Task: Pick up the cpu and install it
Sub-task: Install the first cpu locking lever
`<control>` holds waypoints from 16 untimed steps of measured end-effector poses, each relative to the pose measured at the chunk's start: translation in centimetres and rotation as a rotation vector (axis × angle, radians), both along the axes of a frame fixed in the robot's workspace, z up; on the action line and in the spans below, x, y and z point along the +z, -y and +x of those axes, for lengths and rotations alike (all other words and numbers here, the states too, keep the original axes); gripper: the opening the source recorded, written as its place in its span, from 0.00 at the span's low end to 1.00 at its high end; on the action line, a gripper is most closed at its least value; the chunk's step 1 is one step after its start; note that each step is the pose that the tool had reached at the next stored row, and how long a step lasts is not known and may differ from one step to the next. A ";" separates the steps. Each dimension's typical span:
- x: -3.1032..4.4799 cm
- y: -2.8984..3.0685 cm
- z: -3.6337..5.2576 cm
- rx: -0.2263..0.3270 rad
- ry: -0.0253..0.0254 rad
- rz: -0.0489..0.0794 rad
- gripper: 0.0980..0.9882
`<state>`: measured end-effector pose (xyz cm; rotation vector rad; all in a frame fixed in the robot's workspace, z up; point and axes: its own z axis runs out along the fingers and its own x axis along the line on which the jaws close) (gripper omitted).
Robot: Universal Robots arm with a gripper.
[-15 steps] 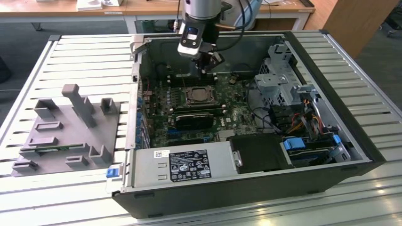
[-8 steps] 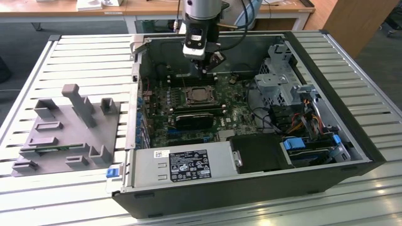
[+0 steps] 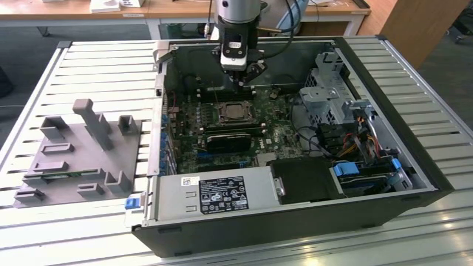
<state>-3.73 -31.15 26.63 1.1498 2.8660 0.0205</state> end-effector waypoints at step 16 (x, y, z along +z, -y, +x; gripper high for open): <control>-0.02 0.00 0.04 0.163 -0.0340 0.023 0.01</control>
